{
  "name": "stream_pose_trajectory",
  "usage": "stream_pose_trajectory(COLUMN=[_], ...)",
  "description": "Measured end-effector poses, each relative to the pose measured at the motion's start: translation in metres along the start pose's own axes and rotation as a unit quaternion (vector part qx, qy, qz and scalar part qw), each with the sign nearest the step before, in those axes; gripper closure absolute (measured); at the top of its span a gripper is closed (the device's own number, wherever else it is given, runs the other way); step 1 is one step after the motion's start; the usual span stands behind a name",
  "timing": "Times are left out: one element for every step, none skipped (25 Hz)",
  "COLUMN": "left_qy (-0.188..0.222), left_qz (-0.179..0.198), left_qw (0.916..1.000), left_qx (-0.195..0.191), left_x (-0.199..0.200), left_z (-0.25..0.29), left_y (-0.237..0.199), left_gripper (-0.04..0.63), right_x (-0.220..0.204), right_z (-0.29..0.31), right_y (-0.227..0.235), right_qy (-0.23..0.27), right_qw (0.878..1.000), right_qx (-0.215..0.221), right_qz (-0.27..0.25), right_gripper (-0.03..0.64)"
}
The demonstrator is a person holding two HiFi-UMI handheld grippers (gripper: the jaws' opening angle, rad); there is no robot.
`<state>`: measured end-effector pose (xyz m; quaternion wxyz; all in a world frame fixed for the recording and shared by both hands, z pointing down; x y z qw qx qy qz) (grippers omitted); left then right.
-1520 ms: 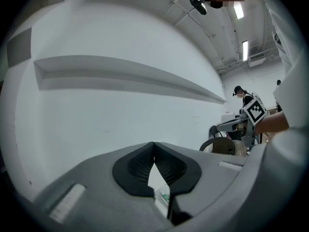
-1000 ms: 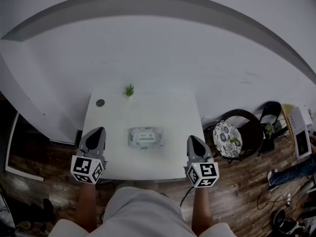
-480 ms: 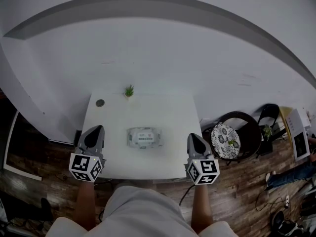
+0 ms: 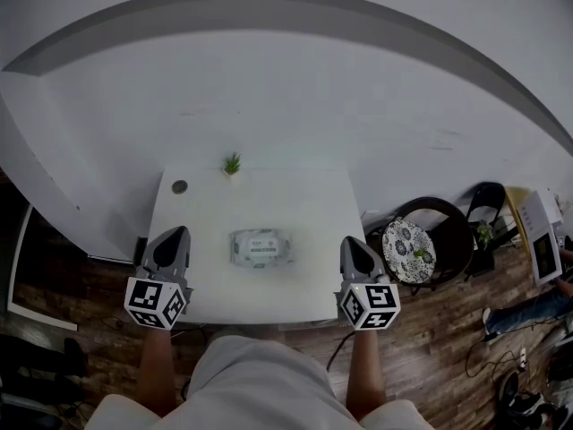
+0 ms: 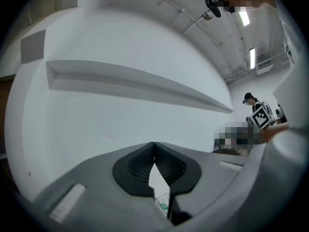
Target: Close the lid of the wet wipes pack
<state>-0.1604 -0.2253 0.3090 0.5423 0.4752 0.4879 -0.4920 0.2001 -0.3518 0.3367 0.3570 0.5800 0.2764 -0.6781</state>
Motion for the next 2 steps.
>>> stream_pose_trajectory(left_qy=[0.000, 0.000], left_qz=[-0.001, -0.002], left_qw=[1.0000, 1.0000], left_qx=[-0.001, -0.002], left_x=[0.0002, 0.0004], left_z=[0.0008, 0.0016], left_y=[-0.0006, -0.0012], left_gripper=[0.595, 0.595], right_x=[0.0003, 0.0004], right_z=[0.0007, 0.0013], right_y=[-0.0004, -0.0008], right_qy=[0.000, 0.000], right_qw=[1.000, 1.000], right_qx=[0.000, 0.001], right_qz=[0.001, 0.002], right_gripper=[0.614, 0.614])
Point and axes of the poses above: the fingertips, and each gripper's own axes: z forward along the fingers, y to its right, x out of its top, the point moved 6 cm from there along -z, backward along the fingers, and after that the axes turned 4 degrees about -y, right-handed, at the moved point
